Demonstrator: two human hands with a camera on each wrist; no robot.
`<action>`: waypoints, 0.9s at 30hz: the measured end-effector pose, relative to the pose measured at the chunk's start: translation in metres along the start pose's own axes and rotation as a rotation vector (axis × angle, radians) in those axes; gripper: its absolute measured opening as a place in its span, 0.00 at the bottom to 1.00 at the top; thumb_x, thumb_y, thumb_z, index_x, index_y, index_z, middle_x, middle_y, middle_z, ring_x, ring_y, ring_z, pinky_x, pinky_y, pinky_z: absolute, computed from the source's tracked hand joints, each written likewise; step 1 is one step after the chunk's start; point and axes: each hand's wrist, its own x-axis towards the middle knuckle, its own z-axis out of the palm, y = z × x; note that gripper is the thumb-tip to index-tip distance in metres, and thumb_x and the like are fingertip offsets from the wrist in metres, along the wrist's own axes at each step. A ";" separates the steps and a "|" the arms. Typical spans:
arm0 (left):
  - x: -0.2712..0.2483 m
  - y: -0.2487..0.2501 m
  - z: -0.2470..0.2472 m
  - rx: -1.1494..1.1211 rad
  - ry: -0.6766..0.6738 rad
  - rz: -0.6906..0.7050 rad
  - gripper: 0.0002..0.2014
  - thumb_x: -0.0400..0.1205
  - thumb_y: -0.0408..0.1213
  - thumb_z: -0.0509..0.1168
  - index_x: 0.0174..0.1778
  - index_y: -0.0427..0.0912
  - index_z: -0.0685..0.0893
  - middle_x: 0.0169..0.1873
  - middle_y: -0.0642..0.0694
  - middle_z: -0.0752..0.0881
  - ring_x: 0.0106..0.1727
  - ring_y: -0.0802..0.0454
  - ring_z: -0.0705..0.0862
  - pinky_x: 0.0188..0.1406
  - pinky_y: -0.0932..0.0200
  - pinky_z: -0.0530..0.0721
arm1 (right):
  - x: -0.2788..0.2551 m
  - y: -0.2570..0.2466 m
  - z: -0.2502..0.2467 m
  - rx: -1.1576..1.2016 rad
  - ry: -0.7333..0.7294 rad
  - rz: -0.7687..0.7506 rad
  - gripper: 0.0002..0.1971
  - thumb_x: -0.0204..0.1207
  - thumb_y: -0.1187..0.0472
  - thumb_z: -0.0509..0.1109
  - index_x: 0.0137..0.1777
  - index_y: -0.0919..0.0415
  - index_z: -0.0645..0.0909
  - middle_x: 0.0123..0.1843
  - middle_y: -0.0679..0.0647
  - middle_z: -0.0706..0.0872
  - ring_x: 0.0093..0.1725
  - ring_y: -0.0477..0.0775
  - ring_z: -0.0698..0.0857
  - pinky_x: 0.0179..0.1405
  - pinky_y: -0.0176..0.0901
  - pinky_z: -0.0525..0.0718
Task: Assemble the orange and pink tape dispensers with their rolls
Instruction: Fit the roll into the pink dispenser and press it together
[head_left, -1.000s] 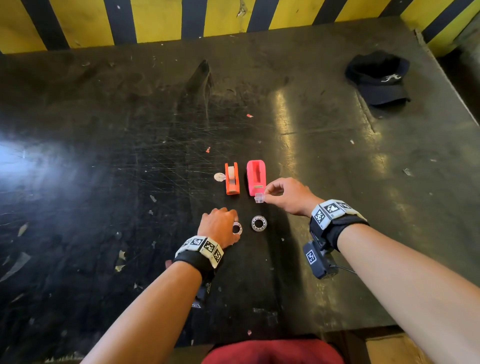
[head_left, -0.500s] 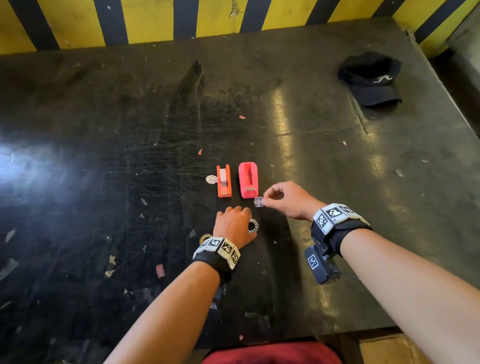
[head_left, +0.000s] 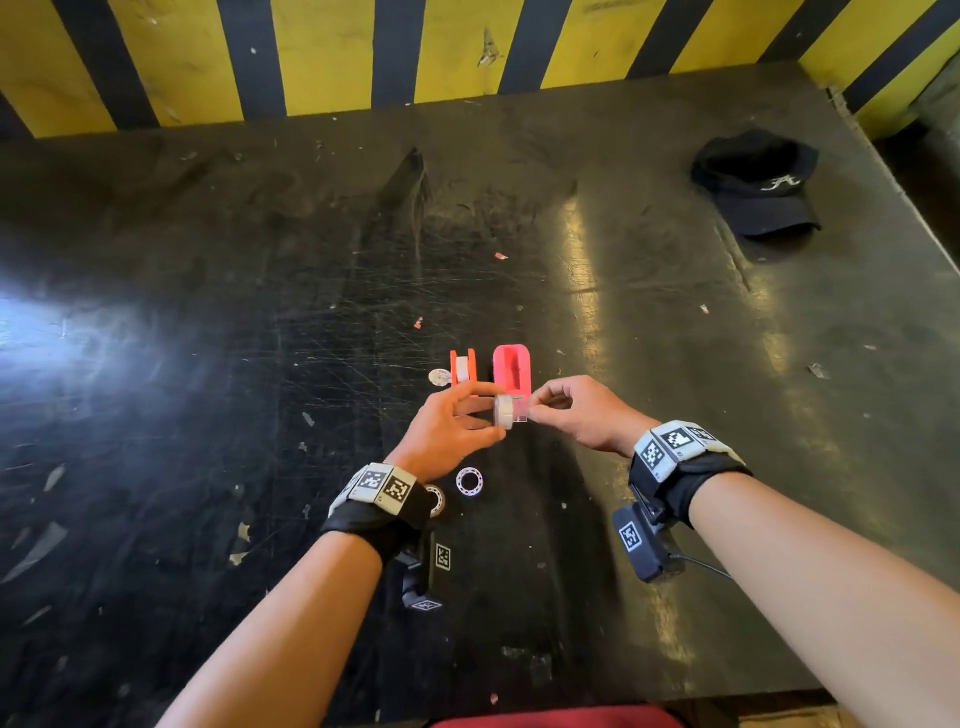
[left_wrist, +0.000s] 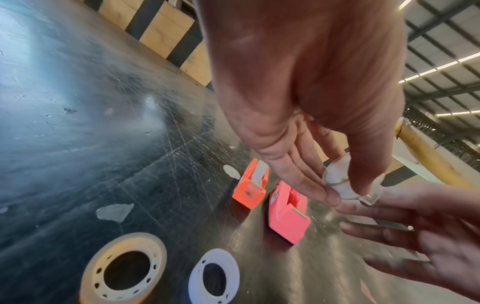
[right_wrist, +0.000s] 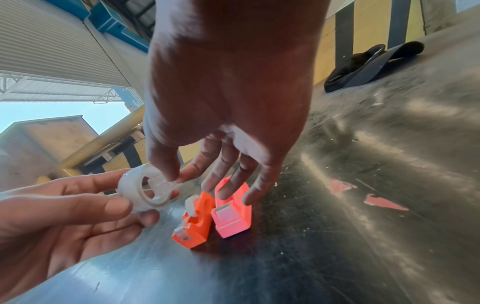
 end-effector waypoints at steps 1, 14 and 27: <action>-0.001 0.002 0.000 -0.017 -0.002 0.006 0.24 0.77 0.24 0.78 0.68 0.46 0.85 0.58 0.47 0.93 0.56 0.53 0.94 0.58 0.57 0.91 | 0.000 -0.005 0.001 0.023 0.005 -0.007 0.22 0.62 0.31 0.73 0.45 0.46 0.91 0.46 0.45 0.95 0.51 0.52 0.92 0.69 0.70 0.83; 0.001 0.012 -0.008 0.039 0.042 -0.007 0.18 0.75 0.42 0.82 0.59 0.50 0.88 0.57 0.52 0.92 0.60 0.56 0.91 0.64 0.54 0.88 | 0.004 -0.025 0.010 0.105 -0.109 -0.023 0.10 0.83 0.57 0.74 0.58 0.62 0.89 0.57 0.63 0.93 0.53 0.58 0.87 0.59 0.51 0.84; -0.004 0.017 -0.009 0.082 0.050 0.017 0.20 0.74 0.40 0.83 0.58 0.49 0.84 0.53 0.58 0.89 0.54 0.61 0.91 0.53 0.66 0.88 | 0.001 -0.018 0.012 0.235 -0.151 0.020 0.15 0.84 0.53 0.75 0.63 0.63 0.85 0.60 0.61 0.94 0.63 0.59 0.92 0.64 0.61 0.88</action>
